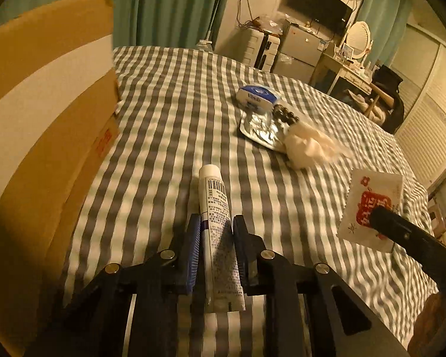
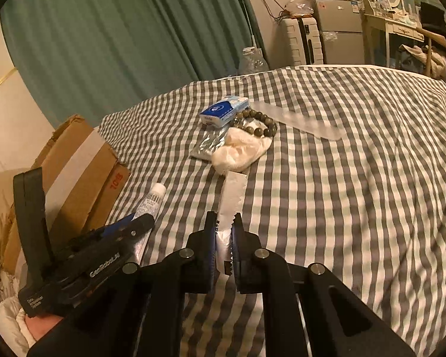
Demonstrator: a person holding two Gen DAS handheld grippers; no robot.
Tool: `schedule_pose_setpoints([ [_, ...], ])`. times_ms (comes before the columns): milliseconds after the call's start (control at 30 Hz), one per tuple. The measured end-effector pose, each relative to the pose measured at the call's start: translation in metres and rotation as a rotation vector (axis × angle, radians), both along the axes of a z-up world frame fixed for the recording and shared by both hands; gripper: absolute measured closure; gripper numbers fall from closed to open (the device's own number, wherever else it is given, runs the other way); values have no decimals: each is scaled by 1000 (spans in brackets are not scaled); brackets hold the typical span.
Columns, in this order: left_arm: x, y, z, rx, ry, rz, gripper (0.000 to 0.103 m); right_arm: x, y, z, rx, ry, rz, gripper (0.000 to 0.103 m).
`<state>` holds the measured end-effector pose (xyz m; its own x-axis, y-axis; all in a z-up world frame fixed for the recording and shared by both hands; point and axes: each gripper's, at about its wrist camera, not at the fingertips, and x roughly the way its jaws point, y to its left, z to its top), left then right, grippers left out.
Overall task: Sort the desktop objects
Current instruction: 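Grasp the white toothpaste tube with the left tool, then carry the tube into the cardboard box while the right tool carries the red-printed packet there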
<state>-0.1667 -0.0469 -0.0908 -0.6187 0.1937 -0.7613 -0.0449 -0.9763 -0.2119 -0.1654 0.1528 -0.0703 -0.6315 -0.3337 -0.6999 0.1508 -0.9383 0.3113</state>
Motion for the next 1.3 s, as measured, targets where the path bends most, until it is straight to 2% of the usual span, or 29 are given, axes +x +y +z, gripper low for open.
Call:
schedule_pose_setpoints([
  [200, 39, 1, 7, 39, -15, 32, 83, 33, -10, 8, 19, -8, 18, 94],
  [300, 59, 5, 7, 14, -18, 15, 84, 49, -17, 12, 28, -7, 28, 94],
  [500, 88, 8, 14, 34, -26, -4, 87, 80, -30, 26, 50, 9, 47, 94],
  [833, 104, 6, -10, 21, -101, -29, 87, 101, -36, 36, 43, 22, 48, 94],
  [1033, 105, 10, -9, -7, -76, -47, 89, 99, -29, 30, 30, 2, 36, 94],
  [1233, 110, 1, 28, 47, 22, -40, 89, 99, -31, 37, 44, 14, 41, 94],
  [1300, 111, -7, 46, 79, 65, -31, 89, 101, -35, 49, 41, 40, 51, 94],
])
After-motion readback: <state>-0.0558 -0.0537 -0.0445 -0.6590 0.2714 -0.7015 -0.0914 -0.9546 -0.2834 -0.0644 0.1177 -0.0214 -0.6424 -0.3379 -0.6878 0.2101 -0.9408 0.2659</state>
